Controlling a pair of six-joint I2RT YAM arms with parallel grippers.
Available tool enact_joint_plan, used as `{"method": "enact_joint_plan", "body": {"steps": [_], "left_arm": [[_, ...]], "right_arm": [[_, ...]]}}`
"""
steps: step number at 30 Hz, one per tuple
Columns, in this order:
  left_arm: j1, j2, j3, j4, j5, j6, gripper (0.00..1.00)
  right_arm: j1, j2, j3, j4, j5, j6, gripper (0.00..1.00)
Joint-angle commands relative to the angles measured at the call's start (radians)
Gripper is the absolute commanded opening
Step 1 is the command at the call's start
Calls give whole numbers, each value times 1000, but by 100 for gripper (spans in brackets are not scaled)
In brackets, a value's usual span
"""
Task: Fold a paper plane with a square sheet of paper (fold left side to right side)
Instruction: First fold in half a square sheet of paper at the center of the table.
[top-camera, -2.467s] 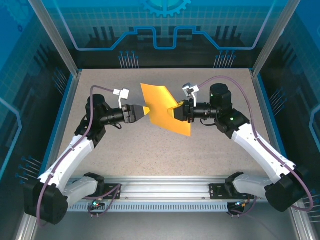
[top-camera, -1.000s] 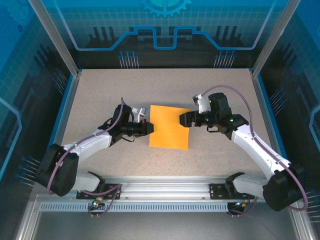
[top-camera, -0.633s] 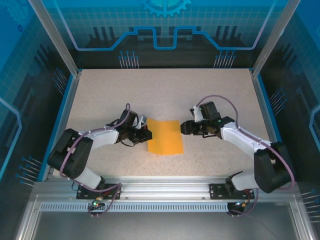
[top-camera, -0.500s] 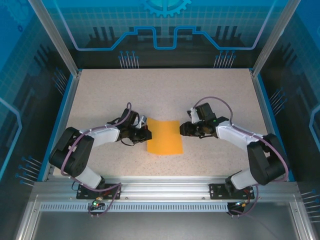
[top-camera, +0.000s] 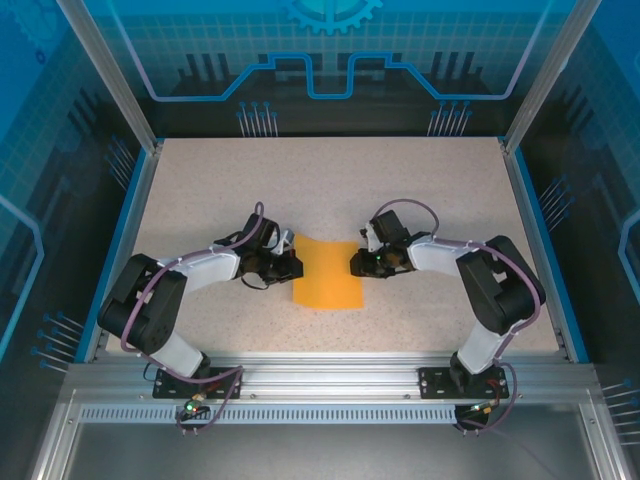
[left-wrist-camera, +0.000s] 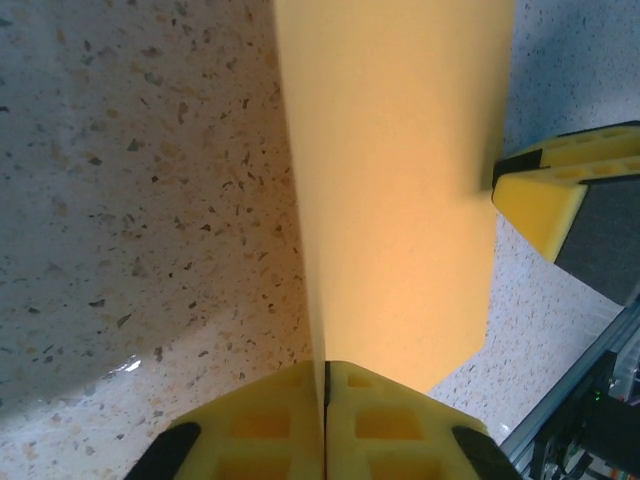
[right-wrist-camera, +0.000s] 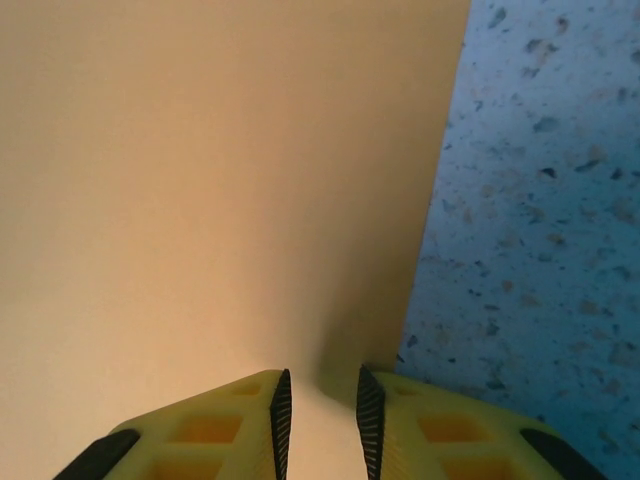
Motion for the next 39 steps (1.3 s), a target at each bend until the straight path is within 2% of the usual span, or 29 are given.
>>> {"method": "enact_joint_plan", "body": {"steps": [1, 7, 14, 22, 26, 31, 35, 39], "left_arm": [[-10, -26, 34, -16, 36, -2, 15], [-39, -43, 62, 6, 82, -32, 33], [-92, 5, 113, 32, 114, -54, 56], [-128, 82, 150, 73, 139, -75, 70], [-133, 102, 161, 84, 138, -81, 72], [-136, 117, 164, 78, 128, -81, 68], [-136, 123, 167, 63, 102, -80, 60], [-139, 134, 179, 37, 82, -74, 42]], "right_arm": [[24, 37, 41, -62, 43, 4, 28], [29, 45, 36, -100, 73, 6, 27], [32, 39, 18, -85, 75, 9, 27], [28, 4, -26, -13, 43, 16, 27], [24, -4, -31, 12, 20, 16, 27], [2, -74, -55, 49, 6, 21, 29], [-29, -158, -78, 68, -29, 28, 31], [-36, -218, -92, 97, -80, 44, 40]]}}
